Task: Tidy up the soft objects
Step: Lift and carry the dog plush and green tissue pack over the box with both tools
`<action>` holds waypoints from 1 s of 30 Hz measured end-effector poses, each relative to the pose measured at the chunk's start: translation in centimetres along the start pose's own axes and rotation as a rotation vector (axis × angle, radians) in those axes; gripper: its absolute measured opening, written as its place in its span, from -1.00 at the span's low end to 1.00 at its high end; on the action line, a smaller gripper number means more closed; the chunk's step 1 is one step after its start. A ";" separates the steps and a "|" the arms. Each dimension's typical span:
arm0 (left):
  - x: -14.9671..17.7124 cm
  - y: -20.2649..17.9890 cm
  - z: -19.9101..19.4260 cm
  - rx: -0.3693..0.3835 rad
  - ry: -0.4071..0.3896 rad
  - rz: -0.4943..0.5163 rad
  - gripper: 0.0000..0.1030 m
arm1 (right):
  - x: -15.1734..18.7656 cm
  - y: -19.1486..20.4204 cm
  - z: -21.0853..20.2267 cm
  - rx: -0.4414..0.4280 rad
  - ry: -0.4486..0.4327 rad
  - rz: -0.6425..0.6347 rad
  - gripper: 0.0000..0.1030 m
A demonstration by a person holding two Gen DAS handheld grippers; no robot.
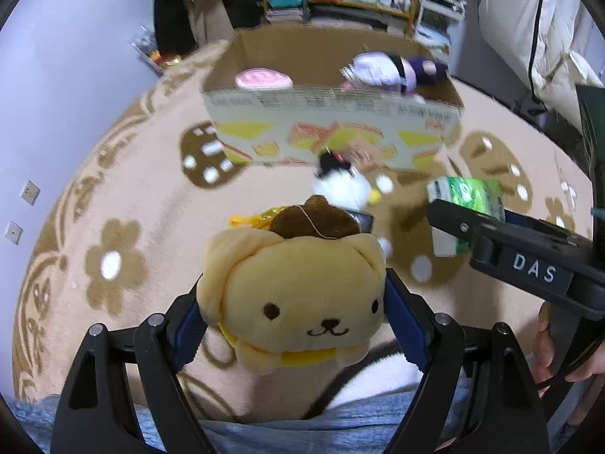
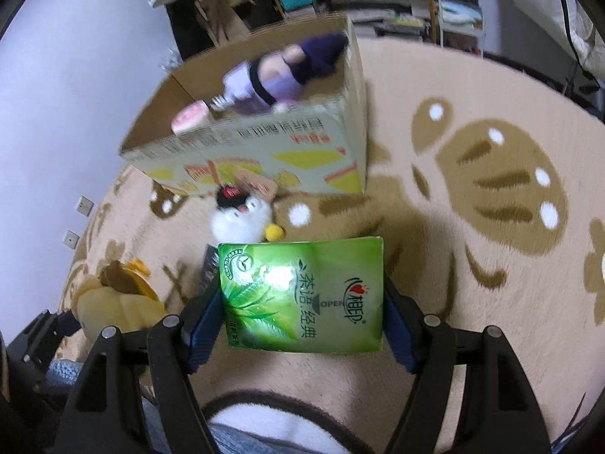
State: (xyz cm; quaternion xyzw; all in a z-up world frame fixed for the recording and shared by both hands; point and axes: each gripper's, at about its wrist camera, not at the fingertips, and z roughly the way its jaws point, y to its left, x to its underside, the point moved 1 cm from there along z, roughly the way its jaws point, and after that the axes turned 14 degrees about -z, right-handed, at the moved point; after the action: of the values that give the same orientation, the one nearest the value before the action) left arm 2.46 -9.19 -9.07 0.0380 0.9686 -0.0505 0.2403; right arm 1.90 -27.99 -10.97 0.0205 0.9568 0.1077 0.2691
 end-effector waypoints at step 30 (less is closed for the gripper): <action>-9.7 0.9 -4.2 -0.069 -0.382 0.025 0.62 | -7.9 1.5 -4.9 0.102 -0.376 -0.168 0.52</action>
State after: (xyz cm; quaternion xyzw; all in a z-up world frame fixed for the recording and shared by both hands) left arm 9.17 -8.28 -0.91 0.0313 0.9061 -0.0205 0.4214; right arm 6.06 -28.30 -2.53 -0.0262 0.8924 0.0306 0.4494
